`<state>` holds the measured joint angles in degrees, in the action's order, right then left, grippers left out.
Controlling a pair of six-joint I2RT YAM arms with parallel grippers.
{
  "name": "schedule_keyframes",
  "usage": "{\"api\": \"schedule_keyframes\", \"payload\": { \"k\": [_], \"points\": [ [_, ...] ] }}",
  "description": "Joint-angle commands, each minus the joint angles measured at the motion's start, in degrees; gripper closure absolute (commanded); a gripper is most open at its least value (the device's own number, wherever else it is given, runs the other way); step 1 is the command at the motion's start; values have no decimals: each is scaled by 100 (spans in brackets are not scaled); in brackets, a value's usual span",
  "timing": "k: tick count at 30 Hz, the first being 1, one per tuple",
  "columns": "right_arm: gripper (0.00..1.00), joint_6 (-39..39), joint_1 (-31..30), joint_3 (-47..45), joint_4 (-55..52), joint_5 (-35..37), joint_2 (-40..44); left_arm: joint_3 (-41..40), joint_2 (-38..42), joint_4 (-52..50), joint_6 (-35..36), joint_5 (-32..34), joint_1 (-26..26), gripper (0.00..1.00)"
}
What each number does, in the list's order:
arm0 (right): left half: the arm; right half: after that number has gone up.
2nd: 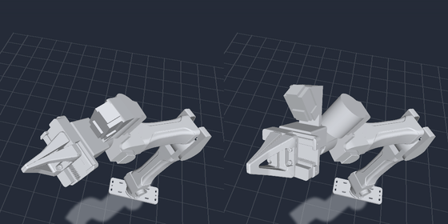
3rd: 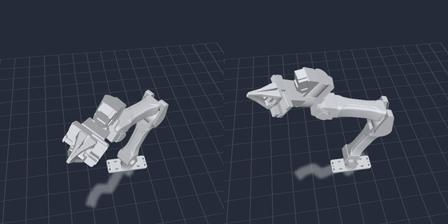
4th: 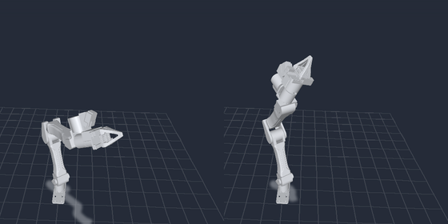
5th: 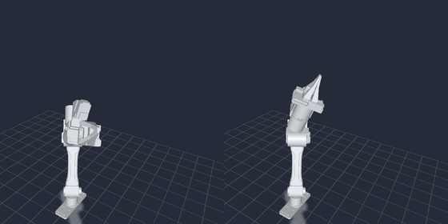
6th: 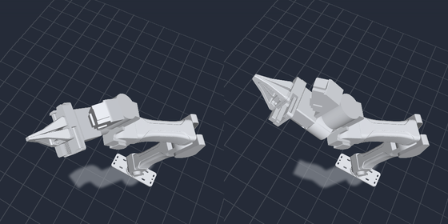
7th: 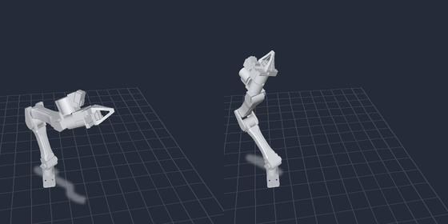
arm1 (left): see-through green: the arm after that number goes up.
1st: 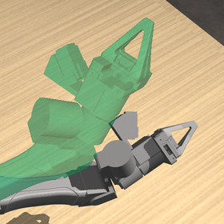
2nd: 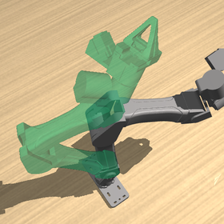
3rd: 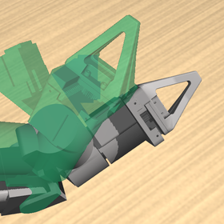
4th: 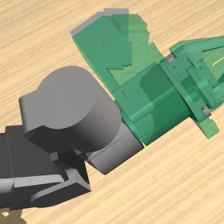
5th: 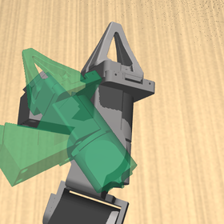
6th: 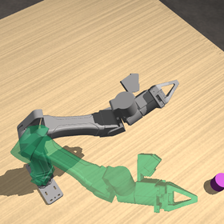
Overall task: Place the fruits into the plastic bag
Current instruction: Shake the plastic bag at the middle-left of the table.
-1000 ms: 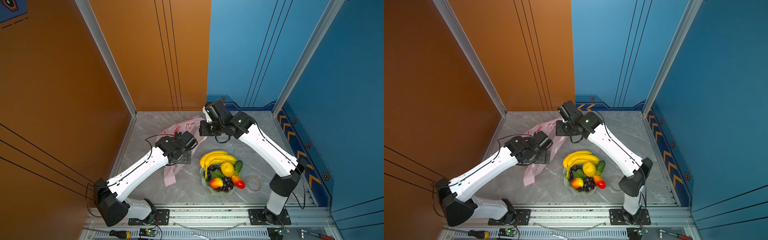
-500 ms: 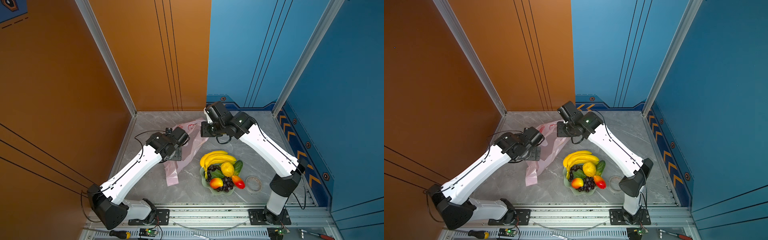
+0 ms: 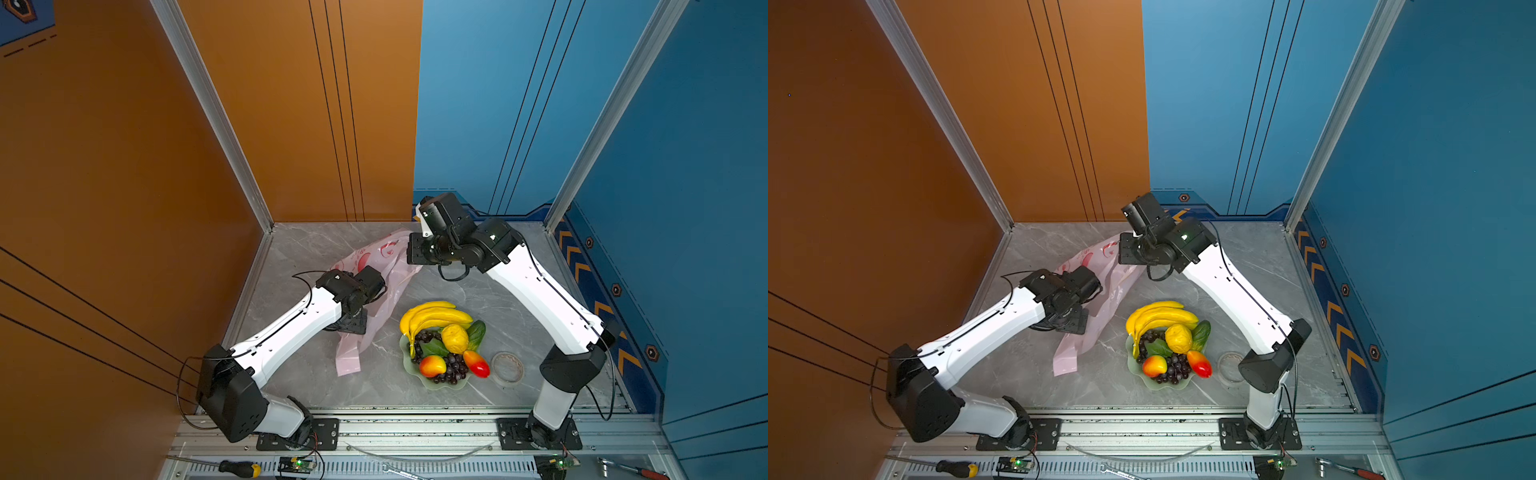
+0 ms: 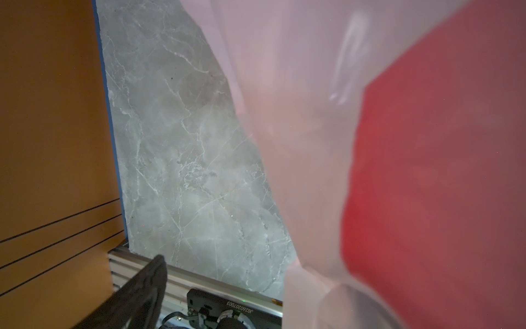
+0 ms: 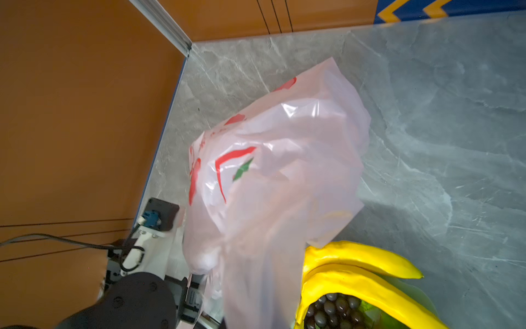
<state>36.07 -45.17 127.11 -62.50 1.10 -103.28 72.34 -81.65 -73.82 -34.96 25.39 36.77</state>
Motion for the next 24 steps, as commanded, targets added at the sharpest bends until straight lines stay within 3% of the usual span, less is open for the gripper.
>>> {"api": "schedule_keyframes", "payload": {
  "k": [1, 2, 5, 9, 15, 24],
  "points": [
    [100, -12, 8, 295, -262, 342, 29, 96, 196, -458, 185, 253, -60, 15],
    [100, -26, 21, 297, -263, 358, 10, 169, 231, -581, 256, 359, -97, 23],
    [100, -92, 71, 288, -288, 436, -33, 356, 305, -928, 438, 525, -261, 31],
    [100, -215, 204, 279, -324, 514, -60, 457, 505, -1214, 555, 561, -511, 32],
    [100, -294, 264, 279, -382, 589, -25, 614, 858, -1222, 1027, 348, -1314, 37],
    [100, -659, 377, 288, -933, 1140, -134, 1373, 774, -1451, 1665, 360, -2091, 30]
  ]
}}
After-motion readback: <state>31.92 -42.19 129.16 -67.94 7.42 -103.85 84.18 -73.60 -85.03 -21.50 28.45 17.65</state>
